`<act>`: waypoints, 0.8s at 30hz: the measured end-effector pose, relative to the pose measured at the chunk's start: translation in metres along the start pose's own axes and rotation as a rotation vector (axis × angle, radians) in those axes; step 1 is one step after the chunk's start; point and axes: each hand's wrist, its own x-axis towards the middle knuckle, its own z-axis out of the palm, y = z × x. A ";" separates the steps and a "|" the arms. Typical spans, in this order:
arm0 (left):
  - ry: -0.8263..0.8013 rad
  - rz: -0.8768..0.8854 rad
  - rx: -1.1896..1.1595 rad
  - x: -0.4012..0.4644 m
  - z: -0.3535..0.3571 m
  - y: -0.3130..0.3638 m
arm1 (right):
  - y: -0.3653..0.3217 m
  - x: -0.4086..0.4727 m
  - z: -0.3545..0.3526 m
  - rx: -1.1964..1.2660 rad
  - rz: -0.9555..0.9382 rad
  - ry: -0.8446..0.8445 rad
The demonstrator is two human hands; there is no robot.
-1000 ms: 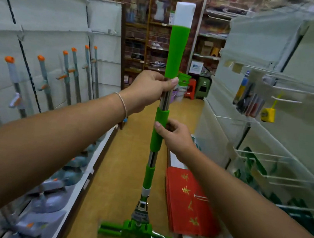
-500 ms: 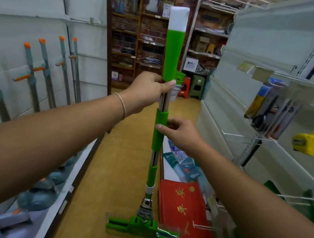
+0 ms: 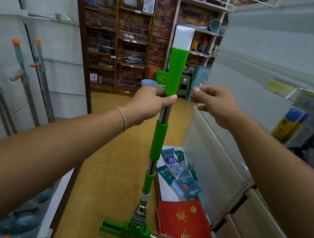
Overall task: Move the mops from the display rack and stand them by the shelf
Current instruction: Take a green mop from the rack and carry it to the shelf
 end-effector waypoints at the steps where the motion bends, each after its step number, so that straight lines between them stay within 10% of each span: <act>1: 0.008 0.006 0.003 0.009 -0.003 -0.004 | -0.008 0.012 0.003 -0.002 -0.041 -0.003; 24: -0.019 0.001 0.153 0.270 -0.069 -0.111 | 0.036 0.293 0.109 0.034 -0.257 -0.043</act>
